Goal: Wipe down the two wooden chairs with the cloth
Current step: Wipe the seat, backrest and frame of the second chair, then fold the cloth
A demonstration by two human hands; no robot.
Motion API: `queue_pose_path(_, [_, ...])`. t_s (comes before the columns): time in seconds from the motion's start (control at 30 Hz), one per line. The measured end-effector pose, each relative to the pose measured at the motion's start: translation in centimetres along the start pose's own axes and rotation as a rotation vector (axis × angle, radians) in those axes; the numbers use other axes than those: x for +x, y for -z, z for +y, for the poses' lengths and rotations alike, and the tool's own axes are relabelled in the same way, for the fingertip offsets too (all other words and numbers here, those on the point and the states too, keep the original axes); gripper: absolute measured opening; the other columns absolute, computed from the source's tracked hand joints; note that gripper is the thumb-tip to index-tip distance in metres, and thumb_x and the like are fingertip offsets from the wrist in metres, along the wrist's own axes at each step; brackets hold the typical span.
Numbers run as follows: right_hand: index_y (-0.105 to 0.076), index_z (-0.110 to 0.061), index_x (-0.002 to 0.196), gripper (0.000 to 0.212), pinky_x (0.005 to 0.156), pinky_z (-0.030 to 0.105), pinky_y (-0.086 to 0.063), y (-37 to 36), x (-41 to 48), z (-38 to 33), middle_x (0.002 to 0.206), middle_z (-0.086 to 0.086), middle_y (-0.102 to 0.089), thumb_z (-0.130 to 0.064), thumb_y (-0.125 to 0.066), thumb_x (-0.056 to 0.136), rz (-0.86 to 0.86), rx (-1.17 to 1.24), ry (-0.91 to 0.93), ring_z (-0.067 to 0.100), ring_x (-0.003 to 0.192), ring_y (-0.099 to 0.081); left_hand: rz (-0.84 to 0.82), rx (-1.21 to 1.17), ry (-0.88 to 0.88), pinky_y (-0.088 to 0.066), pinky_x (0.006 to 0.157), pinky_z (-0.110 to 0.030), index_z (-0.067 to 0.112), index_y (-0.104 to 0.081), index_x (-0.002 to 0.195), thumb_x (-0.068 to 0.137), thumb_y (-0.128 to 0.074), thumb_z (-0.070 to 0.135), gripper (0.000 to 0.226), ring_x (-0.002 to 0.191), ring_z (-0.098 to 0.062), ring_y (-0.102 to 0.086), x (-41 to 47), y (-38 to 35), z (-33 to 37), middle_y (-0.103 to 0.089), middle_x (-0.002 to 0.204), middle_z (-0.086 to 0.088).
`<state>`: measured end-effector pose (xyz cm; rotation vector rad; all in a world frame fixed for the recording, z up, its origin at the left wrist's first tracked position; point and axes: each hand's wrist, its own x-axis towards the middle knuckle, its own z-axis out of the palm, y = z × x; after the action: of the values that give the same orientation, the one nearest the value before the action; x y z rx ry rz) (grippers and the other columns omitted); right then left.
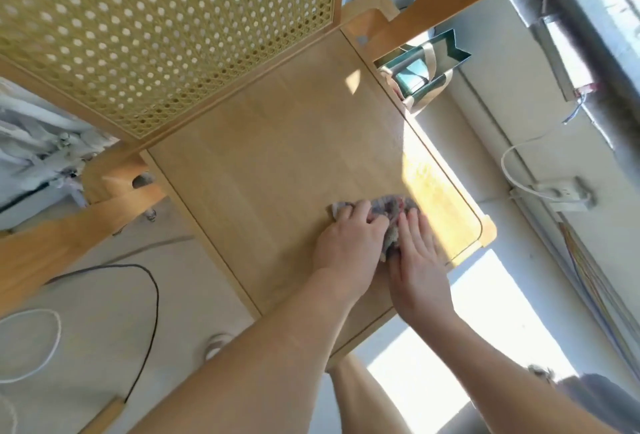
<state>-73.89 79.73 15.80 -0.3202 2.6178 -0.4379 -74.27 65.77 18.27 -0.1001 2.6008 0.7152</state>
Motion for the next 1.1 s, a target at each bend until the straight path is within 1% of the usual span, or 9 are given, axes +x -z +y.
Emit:
queue_pose_path(0.2, [0.002,-0.028,0.154,0.057,0.12,0.039,-0.003,-4.5,-9.6,-6.7,0.154,-0.015,0.017,-0.026,-0.024,0.104,-0.345,-0.022,0.09,0.01,0.144,0.021,-0.187,0.001,0.386,-0.041,0.073,-0.036,0.022,-0.051,0.095,0.089,-0.051,0.015,0.009,0.102,-0.027,-0.048,-10.9,-0.1,-5.0,-0.043,0.112,-0.003])
queue_pose_path(0.27, [-0.021,-0.03,0.152,0.051,0.118,0.038,-0.019,-5.1,-10.7,-8.4,0.16,-0.013,-0.009,-0.026,-0.029,0.102,-0.438,0.146,0.088,0.014,0.149,-0.008,-0.275,0.01,0.494,-0.044,0.07,-0.036,0.021,-0.055,0.097,0.087,-0.051,0.015,0.012,0.099,-0.028,-0.052,-13.3,0.3,-6.3,-0.044,0.112,-0.003])
queue_pose_path(0.33, [-0.056,-0.023,0.13,0.036,0.092,0.035,-0.045,-3.8,-11.0,-10.7,0.13,0.002,-0.058,-0.019,-0.037,0.099,-0.461,0.475,-0.103,0.024,0.112,-0.057,-0.295,-0.052,0.555,-0.049,0.074,-0.035,0.023,-0.058,0.099,0.084,-0.055,0.017,0.016,0.092,-0.026,-0.056,-15.5,1.4,-7.3,-0.049,0.108,-0.003])
queue_pose_path(0.4, [-0.065,-0.008,0.106,0.027,0.063,0.032,-0.048,-1.5,-10.6,-12.5,0.091,0.016,-0.066,-0.011,-0.04,0.096,-0.432,0.739,-0.341,0.026,0.071,-0.059,-0.213,-0.187,0.567,-0.051,0.071,-0.032,0.026,-0.059,0.094,0.081,-0.057,0.019,0.015,0.085,-0.023,-0.059,-17.0,2.9,-7.6,-0.057,0.1,-0.001])
queue_pose_path(0.6, [-0.063,-0.016,0.103,0.018,0.08,0.053,-0.05,6.1,-10.3,-16.4,0.102,0.023,-0.068,-0.029,-0.063,0.09,-0.171,1.178,-0.556,0.04,0.09,-0.067,0.013,-0.682,0.49,-0.052,0.077,-0.036,0.021,-0.054,0.108,0.091,-0.048,0.023,0.018,0.091,-0.022,-0.06,-19.1,9.0,-4.0,-0.064,0.102,-0.002])
queue_pose_path(0.73, [-0.051,-0.002,0.121,0.048,0.088,0.059,-0.042,12.5,-11.3,-18.2,0.122,0.036,-0.056,-0.022,-0.068,0.082,-0.241,1.437,-0.425,0.047,0.099,-0.061,0.054,-1.082,0.374,-0.057,0.071,-0.034,0.025,-0.047,0.109,0.093,-0.054,0.035,0.021,0.089,-0.018,-0.065,-21.6,15.2,-1.1,-0.065,0.103,-0.002])
queue_pose_path(0.83, [-0.038,0.008,0.136,0.071,0.097,0.054,-0.043,17.4,-12.5,-19.2,0.131,0.037,-0.048,-0.024,-0.068,0.08,-0.49,1.614,-0.098,0.048,0.114,-0.052,-0.098,-1.366,0.202,-0.055,0.073,-0.037,0.03,-0.048,0.117,0.078,-0.071,0.042,0.047,0.095,-0.024,-0.068,-24.2,19.7,-0.7,-0.07,0.106,-0.004])
queue_pose_path(0.97, [-0.031,0.006,0.144,0.069,0.098,0.048,-0.045,22.4,-14.8,-22.1,0.133,0.027,-0.046,-0.001,-0.061,0.082,-0.667,1.641,0.202,0.04,0.118,-0.049,-0.126,-1.272,0.05,-0.053,0.088,-0.037,0.035,-0.046,0.129,0.068,-0.08,0.007,0.076,0.101,-0.02,-0.067,-28.4,24.9,-0.7,-0.068,0.11,-0.006])
queue_pose_path(1.1, [-0.056,-0.005,0.121,0.046,0.069,0.031,-0.057,26.0,-17.2,-25.7,0.102,0.018,-0.068,0.018,-0.048,0.082,-0.464,1.413,0.089,0.028,0.088,-0.067,-0.001,-1.158,0.142,-0.052,0.091,-0.037,0.04,-0.044,0.128,0.081,-0.066,-0.003,0.067,0.096,-0.013,-0.069,-32.6,28.2,-0.5,-0.071,0.106,-0.001])
